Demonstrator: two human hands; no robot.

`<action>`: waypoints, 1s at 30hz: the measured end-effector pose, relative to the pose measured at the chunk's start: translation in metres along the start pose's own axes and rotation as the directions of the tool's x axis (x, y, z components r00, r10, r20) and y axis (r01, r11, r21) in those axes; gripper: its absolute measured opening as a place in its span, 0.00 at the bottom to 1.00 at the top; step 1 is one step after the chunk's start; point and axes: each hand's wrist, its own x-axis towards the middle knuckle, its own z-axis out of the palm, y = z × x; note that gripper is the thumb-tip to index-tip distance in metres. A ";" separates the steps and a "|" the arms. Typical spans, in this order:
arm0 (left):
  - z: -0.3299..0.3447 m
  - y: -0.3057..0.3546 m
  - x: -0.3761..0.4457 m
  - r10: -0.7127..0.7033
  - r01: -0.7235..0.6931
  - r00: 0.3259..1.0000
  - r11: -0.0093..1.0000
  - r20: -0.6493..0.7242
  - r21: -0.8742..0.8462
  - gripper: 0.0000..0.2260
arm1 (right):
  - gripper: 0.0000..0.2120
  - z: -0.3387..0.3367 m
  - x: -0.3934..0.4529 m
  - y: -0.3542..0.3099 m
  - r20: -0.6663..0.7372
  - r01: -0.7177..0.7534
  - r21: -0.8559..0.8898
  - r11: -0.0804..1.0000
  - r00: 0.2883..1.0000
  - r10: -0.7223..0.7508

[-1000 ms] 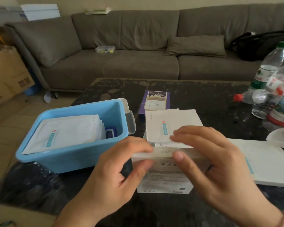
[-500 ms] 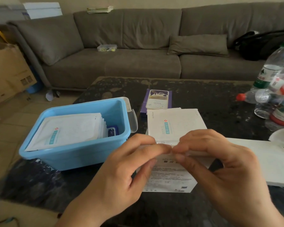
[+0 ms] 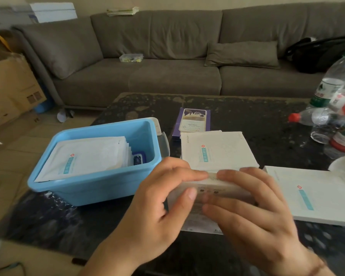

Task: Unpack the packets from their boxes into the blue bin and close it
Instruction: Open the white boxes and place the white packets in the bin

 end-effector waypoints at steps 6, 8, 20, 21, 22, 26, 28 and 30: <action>0.021 -0.002 0.007 -0.030 0.022 0.981 0.999 -0.192 -0.042 0.10 | 0.19 0.009 -0.014 0.004 0.023 0.015 -0.041 0.999 1.000 -0.014; 0.024 -0.004 0.007 0.022 -0.021 0.976 1.000 -0.218 0.006 0.09 | 0.19 0.007 -0.016 0.005 0.058 0.009 -0.005 1.000 0.998 -0.009; 0.026 0.017 0.002 -0.057 0.049 0.982 0.998 -0.181 -0.045 0.16 | 0.23 -0.031 -0.045 0.007 0.359 -0.695 0.472 0.542 0.713 0.602; 0.031 0.023 0.004 -0.015 0.003 0.981 0.998 -0.194 -0.062 0.19 | 0.20 -0.041 -0.046 0.007 0.244 -0.644 0.488 0.589 0.749 0.616; 0.037 0.028 0.005 0.033 -0.047 0.977 0.997 -0.210 -0.065 0.24 | 0.17 -0.053 -0.047 0.007 0.103 -0.597 0.497 0.630 0.761 0.640; 0.076 0.037 0.010 -0.014 -0.016 0.956 0.995 -0.292 -0.103 0.35 | 0.11 -0.099 -0.065 0.030 -0.371 -0.535 0.169 0.828 0.744 0.556; 0.104 0.034 0.008 -0.120 0.096 0.962 0.990 -0.247 -0.107 0.32 | 0.08 -0.115 -0.087 0.055 -0.398 -0.580 -0.133 0.804 0.774 0.493; 0.135 0.027 0.007 -0.200 0.196 0.975 0.979 -0.098 -0.046 0.30 | 0.08 -0.120 -0.112 0.076 -0.352 -0.650 -0.311 0.693 0.756 0.552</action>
